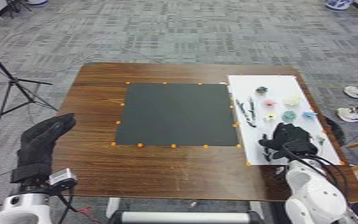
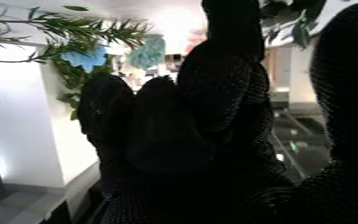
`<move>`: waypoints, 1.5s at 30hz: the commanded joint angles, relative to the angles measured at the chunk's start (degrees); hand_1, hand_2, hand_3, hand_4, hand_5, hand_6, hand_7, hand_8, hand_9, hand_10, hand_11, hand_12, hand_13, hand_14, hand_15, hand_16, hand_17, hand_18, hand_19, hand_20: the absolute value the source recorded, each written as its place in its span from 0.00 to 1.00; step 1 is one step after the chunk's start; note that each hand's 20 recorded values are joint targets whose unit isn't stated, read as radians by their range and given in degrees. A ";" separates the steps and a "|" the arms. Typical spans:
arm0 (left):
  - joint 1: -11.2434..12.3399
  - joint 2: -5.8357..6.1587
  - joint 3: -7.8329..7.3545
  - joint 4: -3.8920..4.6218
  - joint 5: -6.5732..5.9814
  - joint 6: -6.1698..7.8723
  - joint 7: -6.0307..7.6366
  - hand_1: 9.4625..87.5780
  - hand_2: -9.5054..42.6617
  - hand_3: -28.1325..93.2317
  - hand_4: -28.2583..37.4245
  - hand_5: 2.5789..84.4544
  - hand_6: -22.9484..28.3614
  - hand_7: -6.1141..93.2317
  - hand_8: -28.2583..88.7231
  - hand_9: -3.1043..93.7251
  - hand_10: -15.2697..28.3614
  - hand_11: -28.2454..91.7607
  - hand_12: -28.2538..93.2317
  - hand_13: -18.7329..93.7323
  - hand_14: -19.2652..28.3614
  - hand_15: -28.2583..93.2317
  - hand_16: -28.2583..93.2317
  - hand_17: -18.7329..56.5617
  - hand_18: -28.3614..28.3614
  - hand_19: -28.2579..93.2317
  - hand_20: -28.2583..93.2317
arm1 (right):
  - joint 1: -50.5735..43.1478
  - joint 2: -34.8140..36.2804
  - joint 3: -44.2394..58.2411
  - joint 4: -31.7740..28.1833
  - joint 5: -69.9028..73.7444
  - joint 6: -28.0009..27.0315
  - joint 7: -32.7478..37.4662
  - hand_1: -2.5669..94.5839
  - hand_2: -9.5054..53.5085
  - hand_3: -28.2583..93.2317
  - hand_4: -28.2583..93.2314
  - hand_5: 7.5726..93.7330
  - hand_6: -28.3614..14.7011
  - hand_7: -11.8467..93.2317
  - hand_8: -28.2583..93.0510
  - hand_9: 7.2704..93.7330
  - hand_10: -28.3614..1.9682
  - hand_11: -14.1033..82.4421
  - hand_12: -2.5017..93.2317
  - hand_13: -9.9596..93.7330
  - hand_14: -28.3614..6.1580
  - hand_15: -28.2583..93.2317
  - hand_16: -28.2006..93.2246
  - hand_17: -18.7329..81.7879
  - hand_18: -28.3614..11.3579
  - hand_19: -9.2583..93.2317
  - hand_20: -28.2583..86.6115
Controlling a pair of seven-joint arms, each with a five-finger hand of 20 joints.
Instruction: Arrange flowers
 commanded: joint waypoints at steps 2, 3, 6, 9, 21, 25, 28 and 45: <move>0.97 0.06 -0.56 -1.02 0.17 -0.89 -0.47 0.28 0.17 0.81 0.21 0.62 0.50 0.27 0.18 0.56 0.65 0.43 0.35 0.52 0.73 0.39 0.24 0.39 0.64 0.28 0.38 | 0.48 -0.41 -2.83 -0.79 1.90 -9.98 2.04 0.38 0.00 0.75 0.11 0.86 0.70 0.44 0.37 0.97 0.71 0.70 0.42 0.97 0.69 0.85 0.59 0.77 0.14 1.00 0.79; 0.85 0.06 -0.55 -0.99 0.27 -1.05 -0.52 0.28 0.17 0.81 0.21 0.62 0.50 0.27 0.18 0.55 0.65 0.43 0.35 0.52 0.73 0.39 0.24 0.39 0.64 0.28 0.38 | 0.70 -0.37 -3.23 -0.74 2.15 -9.97 2.20 0.38 0.00 0.75 0.11 0.86 0.70 0.45 0.37 0.97 0.71 0.70 0.42 0.97 0.69 0.85 0.59 0.77 0.14 1.00 0.79; 0.66 0.12 -0.51 -0.94 0.34 -1.46 -0.71 0.28 0.17 0.81 0.21 0.62 0.50 0.27 0.18 0.55 0.65 0.43 0.35 0.52 0.73 0.39 0.24 0.39 0.64 0.28 0.38 | 1.02 -0.59 -3.66 -0.32 2.02 -10.31 2.49 0.38 0.00 0.75 0.12 0.86 0.70 0.45 0.38 0.97 0.72 0.70 0.42 0.97 0.69 0.85 0.59 0.78 0.15 1.00 0.79; 0.77 -0.02 -0.57 -1.06 0.32 -1.29 -0.58 0.28 0.16 0.81 0.21 0.62 0.51 0.27 0.18 0.55 0.65 0.43 0.35 0.52 0.73 0.39 0.24 0.39 0.65 0.28 0.38 | 1.06 -0.59 -3.73 -0.61 2.85 -12.17 3.27 0.40 0.00 0.74 0.13 0.85 0.71 0.44 0.42 0.97 0.72 0.70 0.42 0.97 0.70 0.84 0.59 0.78 0.15 1.00 0.79; 0.66 -0.12 -0.70 -1.12 0.18 -2.30 -0.97 0.28 0.16 0.81 0.21 0.62 0.51 0.27 0.18 0.55 0.65 0.43 0.35 0.52 0.73 0.39 0.24 0.38 0.65 0.28 0.37 | 0.41 1.34 -3.87 -1.83 2.42 -8.01 4.28 0.53 0.00 0.77 0.22 0.84 0.71 0.43 0.48 0.97 0.74 0.69 0.43 0.98 0.72 0.84 0.59 0.79 0.18 1.00 0.79; 0.86 -0.09 -0.89 -1.22 0.00 -2.21 -0.98 0.28 0.16 0.81 0.21 0.61 0.51 0.27 0.18 0.54 0.65 0.43 0.35 0.52 0.73 0.39 0.24 0.38 0.65 0.28 0.37 | 0.03 1.98 -2.32 -3.53 2.61 -4.96 3.30 0.52 0.00 0.78 0.23 0.83 0.70 0.45 0.49 0.97 0.76 0.72 0.44 0.98 0.72 0.86 0.60 0.80 0.19 1.00 0.80; 0.70 0.04 -0.85 -1.18 0.00 -2.21 -1.15 0.28 0.16 0.81 0.21 0.61 0.51 0.27 0.18 0.54 0.65 0.43 0.35 0.52 0.74 0.39 0.24 0.38 0.65 0.28 0.37 | 0.56 2.30 -1.04 -5.52 3.29 -4.40 3.11 0.51 0.00 0.79 0.25 0.82 0.70 0.48 0.49 0.96 0.76 0.74 0.44 0.98 0.73 0.87 0.60 0.80 0.19 1.00 0.81; 0.95 0.93 -2.24 -0.24 -0.38 -2.14 -1.34 0.27 0.14 0.81 0.22 0.61 0.51 0.27 0.18 0.54 0.65 0.43 0.36 0.51 0.74 0.39 0.24 0.38 0.66 0.28 0.37 | 0.82 2.53 0.27 -8.01 7.26 -6.43 1.32 0.50 0.00 0.79 0.27 0.80 0.70 0.52 0.47 0.97 0.77 0.75 0.44 0.98 0.73 0.87 0.60 0.81 0.20 1.00 0.83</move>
